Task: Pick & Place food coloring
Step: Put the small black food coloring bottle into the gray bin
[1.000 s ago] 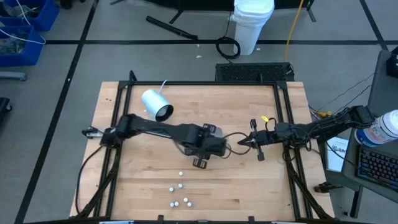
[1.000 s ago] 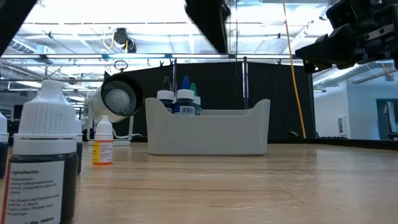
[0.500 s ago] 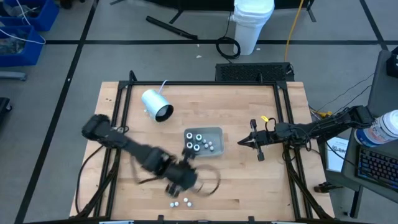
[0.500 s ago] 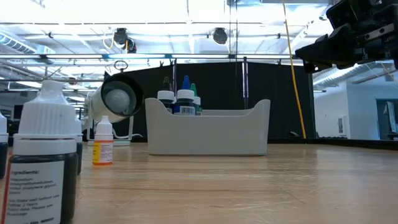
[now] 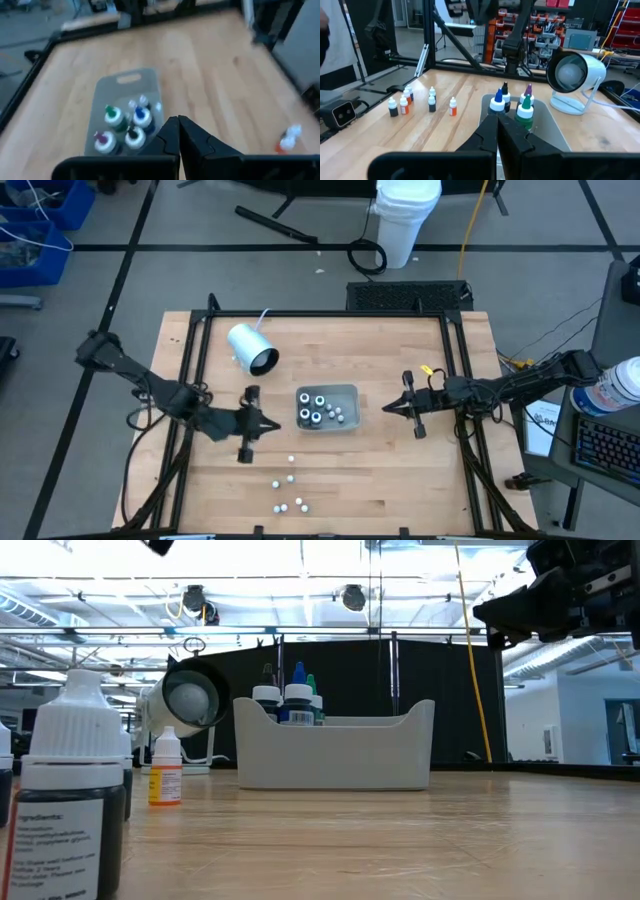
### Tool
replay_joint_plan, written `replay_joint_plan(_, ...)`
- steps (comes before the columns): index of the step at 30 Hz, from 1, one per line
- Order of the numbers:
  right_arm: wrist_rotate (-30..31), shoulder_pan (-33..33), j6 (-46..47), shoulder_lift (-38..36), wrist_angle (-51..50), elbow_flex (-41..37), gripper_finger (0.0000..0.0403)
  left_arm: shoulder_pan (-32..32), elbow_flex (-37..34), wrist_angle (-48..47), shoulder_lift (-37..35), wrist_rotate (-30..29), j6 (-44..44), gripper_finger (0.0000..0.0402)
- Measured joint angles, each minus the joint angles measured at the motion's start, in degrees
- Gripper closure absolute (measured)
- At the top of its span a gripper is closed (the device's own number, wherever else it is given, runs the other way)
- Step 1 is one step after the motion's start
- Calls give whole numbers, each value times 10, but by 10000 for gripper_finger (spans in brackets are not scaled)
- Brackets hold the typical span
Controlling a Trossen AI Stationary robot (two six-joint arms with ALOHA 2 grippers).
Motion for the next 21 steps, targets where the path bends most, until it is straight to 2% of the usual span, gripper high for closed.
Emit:
replay_joint_plan(3, 0, 0, 0, 0, 2, 0, 403, 21, -74, 95, -30, 4, 6, 396)
replay_joint_plan(6, 0, 0, 0, 0, 1, 0, 403, 48, -137, 113, -59, -67, -8, 392)
replay_joint_plan(8, 0, 0, 0, 0, 1, 0, 403, 69, -178, 143, -71, -76, -28, 395)
replay_joint_plan(10, 0, 0, -1, 0, 2, 0, 403, 86, -221, 199, -80, -57, -33, 398)
replay_joint_plan(13, 1, 0, -6, 0, 1, 0, 403, 93, -274, 319, -82, -17, 23, 395)
replay_joint_plan(19, 1, 0, -3, 0, 1, 0, 403, 98, -347, 436, -106, 24, 82, 398)
replay_joint_plan(21, 1, 0, -2, 0, 1, 0, 403, 95, -360, 433, -130, 28, 113, 396)
